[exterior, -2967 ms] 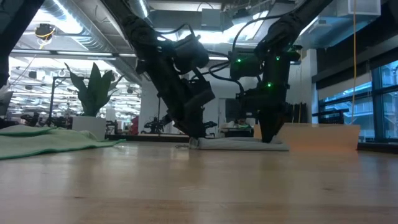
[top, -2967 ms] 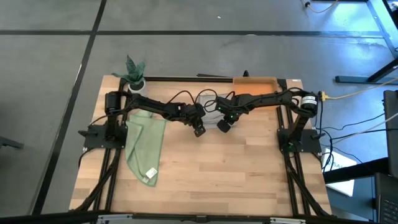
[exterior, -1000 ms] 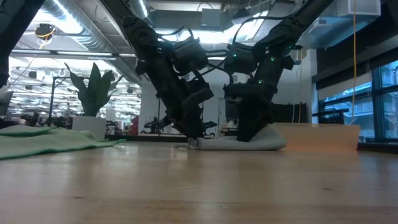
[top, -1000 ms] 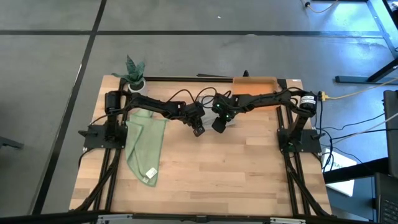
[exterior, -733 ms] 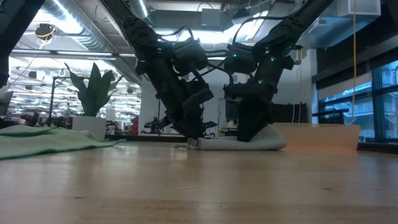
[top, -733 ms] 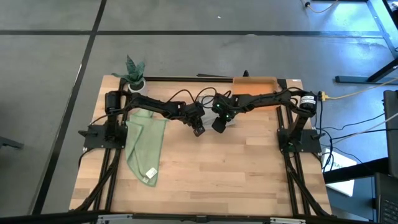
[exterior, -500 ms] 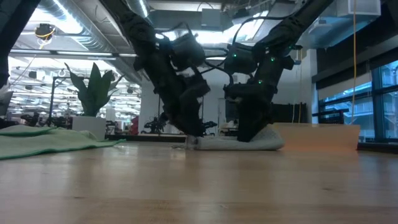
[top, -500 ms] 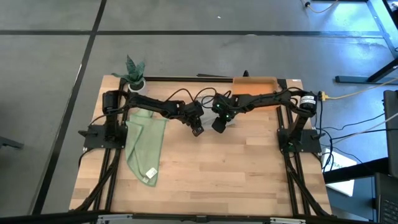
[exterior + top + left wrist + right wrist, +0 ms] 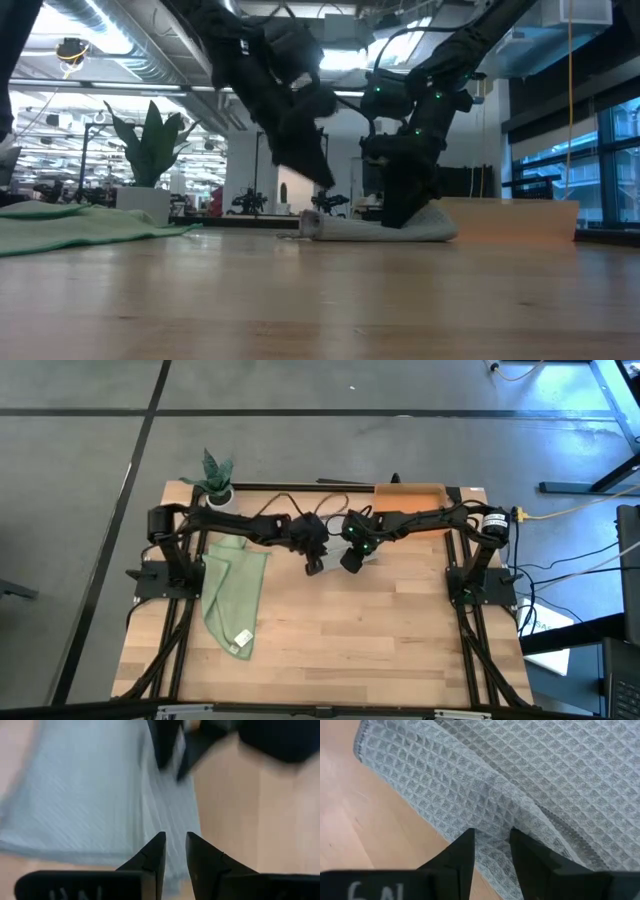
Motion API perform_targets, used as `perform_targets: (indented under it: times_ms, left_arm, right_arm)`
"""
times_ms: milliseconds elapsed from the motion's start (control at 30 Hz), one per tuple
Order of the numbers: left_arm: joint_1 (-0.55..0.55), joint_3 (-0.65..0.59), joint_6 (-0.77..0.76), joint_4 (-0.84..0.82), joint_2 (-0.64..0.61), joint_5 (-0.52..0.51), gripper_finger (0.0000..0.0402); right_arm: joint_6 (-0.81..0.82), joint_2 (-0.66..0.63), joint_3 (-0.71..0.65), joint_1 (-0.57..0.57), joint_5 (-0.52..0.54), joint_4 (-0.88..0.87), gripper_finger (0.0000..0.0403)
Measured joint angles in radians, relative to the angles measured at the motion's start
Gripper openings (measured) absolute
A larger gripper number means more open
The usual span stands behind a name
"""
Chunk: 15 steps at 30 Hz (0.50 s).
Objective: Roll microfiber towels into tight, uniform cylinder then place into a basket
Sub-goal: Roll the gray microfiber towel
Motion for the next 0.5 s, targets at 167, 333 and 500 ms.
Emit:
perform_targets:
  times_ms: [167,333,500]
  left_arm:
    - [-0.027,0.001,0.013,0.056,0.057,-0.004,0.0066]
    - [-0.042,0.0,0.033,0.033,0.1,-0.005,0.0066]
    - [-0.049,0.001,0.031,-0.015,0.107,-0.006,0.0066]
  right_arm:
    - [0.0,0.0,0.0,0.0,-0.001,0.0,0.0127]
    - [0.0,0.0,0.0,0.0,-0.041,-0.002,0.0127]
    - [0.023,0.0,0.0,0.012,-0.136,-0.008,0.0127]
